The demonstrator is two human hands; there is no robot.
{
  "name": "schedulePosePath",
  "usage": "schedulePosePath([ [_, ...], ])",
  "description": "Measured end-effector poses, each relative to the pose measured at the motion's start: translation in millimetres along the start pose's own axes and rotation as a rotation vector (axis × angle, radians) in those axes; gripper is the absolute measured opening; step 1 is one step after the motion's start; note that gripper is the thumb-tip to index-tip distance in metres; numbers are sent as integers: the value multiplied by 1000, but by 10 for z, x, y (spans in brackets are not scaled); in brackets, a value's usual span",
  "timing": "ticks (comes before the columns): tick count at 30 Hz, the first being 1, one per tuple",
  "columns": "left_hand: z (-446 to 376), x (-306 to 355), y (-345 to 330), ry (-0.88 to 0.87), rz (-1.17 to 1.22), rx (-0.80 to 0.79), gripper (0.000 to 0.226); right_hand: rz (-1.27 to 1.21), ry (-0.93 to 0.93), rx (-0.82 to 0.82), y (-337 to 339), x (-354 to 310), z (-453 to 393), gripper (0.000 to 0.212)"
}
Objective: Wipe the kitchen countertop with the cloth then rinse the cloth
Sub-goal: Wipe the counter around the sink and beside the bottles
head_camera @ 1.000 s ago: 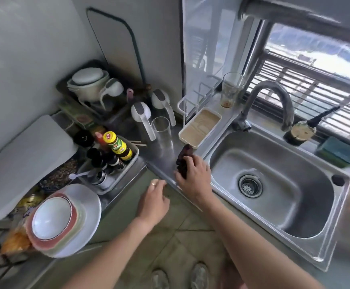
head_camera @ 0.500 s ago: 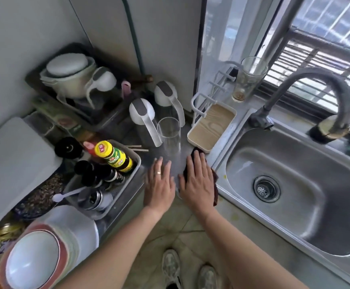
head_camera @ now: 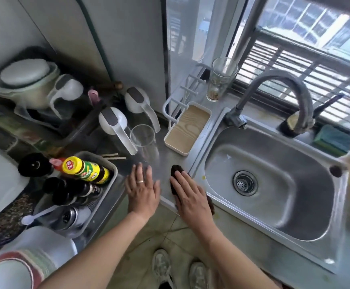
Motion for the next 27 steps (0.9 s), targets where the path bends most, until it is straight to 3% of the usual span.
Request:
schedulePosePath([
  [4,-3,16,12,6,-1,8,60,58,113,-82,31,18,386,62],
  [7,13,114,10,-8,-11,7,64,-12,161,12,281,64,523,46],
  [9,18,167,7,-16,-11,23,65,-133,68,151,539,174,392,41],
  [11,16,180,-10,-25,-11,41,66,-291,-145,261,667,338,125,41],
  [13,17,177,-23,-31,-19,45,66,-390,-327,232,567,341,-197,49],
  [15,10,156,-49,-27,-29,41,68,-338,-379,81,277,182,-421,56],
  [17,-4,147,-65,-20,-23,51,69,-209,-339,-16,59,49,-429,58],
  [23,173,214,-34,38,-27,48,66,-127,13,-9,158,44,257,46],
  [27,447,526,44,30,-3,92,52,-162,-66,19,314,360,751,42],
])
Point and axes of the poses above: each hand's wrist, its own z-axis away from the middle knuckle, its own y-axis out of the back of the hand, x = y × z, the point moved 10 cm from there along -z, towards the middle knuckle, and after that the axes turned 6 degrees about -z, right-handed, at the moved point
